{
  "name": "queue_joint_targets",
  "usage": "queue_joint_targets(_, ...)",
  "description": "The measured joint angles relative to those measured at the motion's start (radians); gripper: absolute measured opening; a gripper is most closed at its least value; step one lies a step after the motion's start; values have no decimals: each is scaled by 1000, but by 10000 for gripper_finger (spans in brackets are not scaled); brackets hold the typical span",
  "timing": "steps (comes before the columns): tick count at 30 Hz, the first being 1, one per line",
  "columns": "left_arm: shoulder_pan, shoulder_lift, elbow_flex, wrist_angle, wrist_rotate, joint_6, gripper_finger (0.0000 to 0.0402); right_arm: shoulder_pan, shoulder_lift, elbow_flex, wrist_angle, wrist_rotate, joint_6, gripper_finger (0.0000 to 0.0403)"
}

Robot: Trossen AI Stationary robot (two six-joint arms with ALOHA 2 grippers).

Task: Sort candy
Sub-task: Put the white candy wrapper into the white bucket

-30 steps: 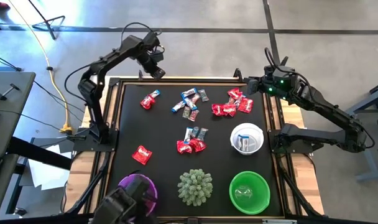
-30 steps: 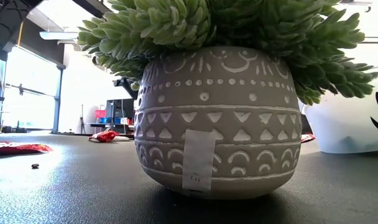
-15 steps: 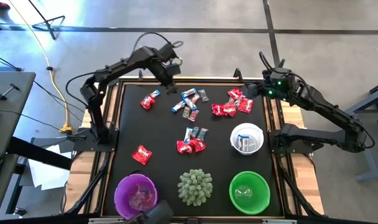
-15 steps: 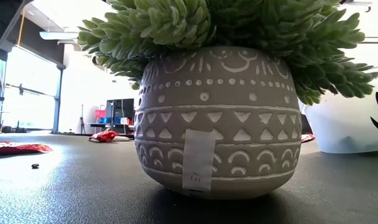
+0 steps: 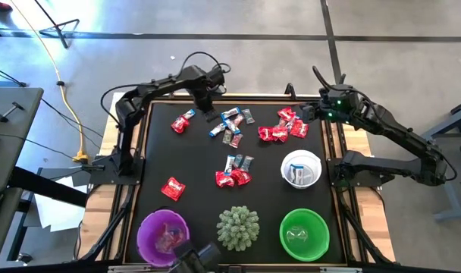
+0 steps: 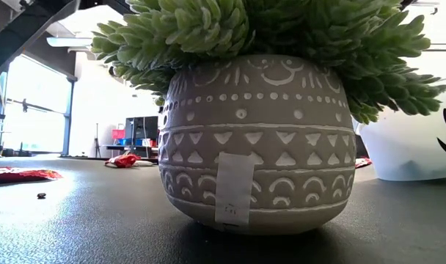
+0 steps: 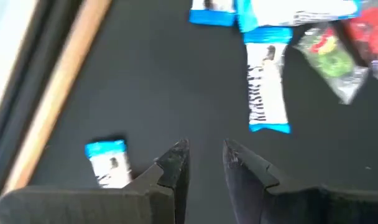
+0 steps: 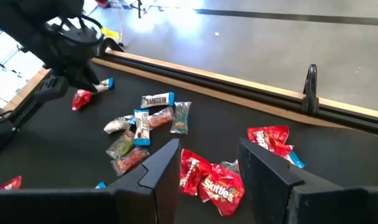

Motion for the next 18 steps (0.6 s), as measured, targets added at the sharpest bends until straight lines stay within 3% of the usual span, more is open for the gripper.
queue_joint_targets(8,-13,-23,-1,8,-26,-15,81,0,0,0,-11,3,-14,154)
queue_joint_targets(15,-61,-73,-1,6,116,-22,81,0,0,0,-11,3,-19,154)
queue_joint_targets(18,-86,-72,-1,4,129,-1,81,0,0,0,-11,3,-21,154)
